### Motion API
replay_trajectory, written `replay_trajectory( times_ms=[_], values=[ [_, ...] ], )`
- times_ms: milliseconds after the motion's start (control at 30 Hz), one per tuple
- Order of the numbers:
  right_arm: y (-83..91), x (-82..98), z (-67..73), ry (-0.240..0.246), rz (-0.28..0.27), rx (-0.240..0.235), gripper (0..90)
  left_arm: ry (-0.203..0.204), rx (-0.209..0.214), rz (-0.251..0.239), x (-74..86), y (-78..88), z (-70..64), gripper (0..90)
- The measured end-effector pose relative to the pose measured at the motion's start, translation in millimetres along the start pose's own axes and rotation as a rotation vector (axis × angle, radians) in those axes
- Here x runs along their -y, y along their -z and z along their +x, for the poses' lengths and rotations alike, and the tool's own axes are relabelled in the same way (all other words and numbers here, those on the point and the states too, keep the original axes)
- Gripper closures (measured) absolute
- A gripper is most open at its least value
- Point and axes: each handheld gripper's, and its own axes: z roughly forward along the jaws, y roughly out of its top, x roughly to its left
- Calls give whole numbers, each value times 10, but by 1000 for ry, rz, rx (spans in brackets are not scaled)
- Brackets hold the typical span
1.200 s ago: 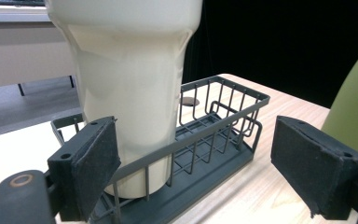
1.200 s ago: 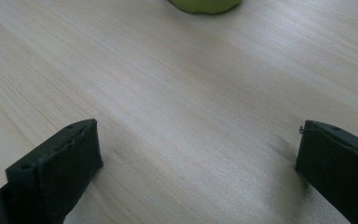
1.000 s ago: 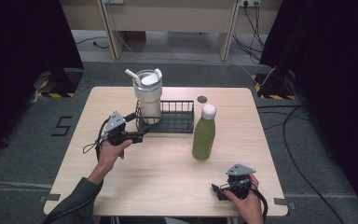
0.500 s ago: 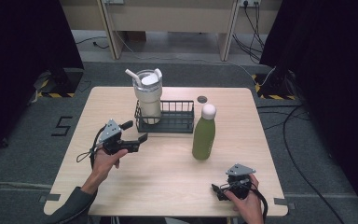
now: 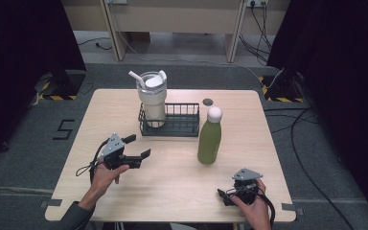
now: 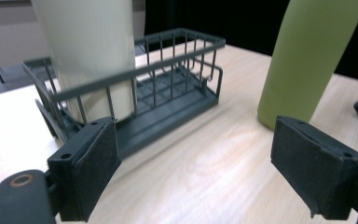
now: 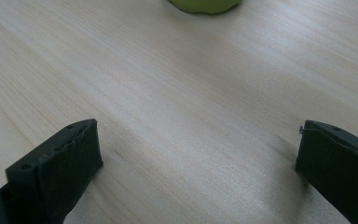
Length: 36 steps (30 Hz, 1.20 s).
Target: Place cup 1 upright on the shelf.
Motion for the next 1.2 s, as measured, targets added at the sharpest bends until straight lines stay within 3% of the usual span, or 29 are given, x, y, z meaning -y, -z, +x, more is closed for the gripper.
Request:
replay_trajectory(
  times_ms=[567, 700, 867, 1067, 1200],
  values=[
    [-1, 0, 0, 3, -2, 0, 3, -24, 1, 121, 338, 176, -150, 146],
    [0, 0, 0, 3, -2, 0, 3, -40, 4, 142, 390, 209, -196, 147],
    [0, 0, 0, 3, -2, 0, 3, -33, 9, 157, 438, 239, -211, 147],
    [0, 0, 0, 3, -2, 0, 4, -53, -2, 241, 521, 240, -204, 147],
    [-1, 0, 0, 3, -2, 0, 3, -58, -5, 268, 554, 252, -203, 147]
  ],
)
